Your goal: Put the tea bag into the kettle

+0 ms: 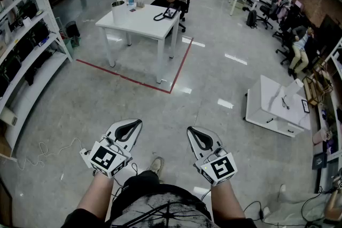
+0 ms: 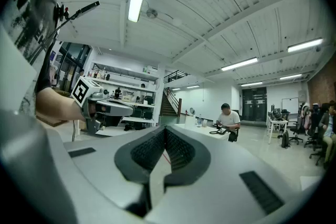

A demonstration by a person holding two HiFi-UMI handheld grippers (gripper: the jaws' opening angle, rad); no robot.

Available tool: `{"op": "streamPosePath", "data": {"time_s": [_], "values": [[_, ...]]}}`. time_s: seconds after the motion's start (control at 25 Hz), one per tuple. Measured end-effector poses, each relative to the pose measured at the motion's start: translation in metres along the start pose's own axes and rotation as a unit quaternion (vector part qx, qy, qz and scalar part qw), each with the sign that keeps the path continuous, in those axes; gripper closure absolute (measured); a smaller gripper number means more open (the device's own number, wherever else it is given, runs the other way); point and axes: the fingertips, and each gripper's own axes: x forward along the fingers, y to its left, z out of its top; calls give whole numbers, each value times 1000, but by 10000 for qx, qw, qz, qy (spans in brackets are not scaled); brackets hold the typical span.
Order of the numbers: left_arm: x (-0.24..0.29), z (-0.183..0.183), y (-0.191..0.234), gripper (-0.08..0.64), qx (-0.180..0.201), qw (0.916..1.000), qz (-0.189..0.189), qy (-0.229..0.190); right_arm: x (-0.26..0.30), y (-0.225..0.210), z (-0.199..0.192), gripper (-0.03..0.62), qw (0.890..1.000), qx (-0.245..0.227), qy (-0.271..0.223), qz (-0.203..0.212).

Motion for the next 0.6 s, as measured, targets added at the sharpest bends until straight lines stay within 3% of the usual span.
{"op": "streamPosePath", "data": {"time_s": [0.44,0.6], "values": [[13,-1,11,552,4,10000,-14,15,20,-9,1,583,9999,81,-55,112],[19,-3,22,551,-11,10000,4,1,36,-14,5,581,9990,317,-179,256]]}}
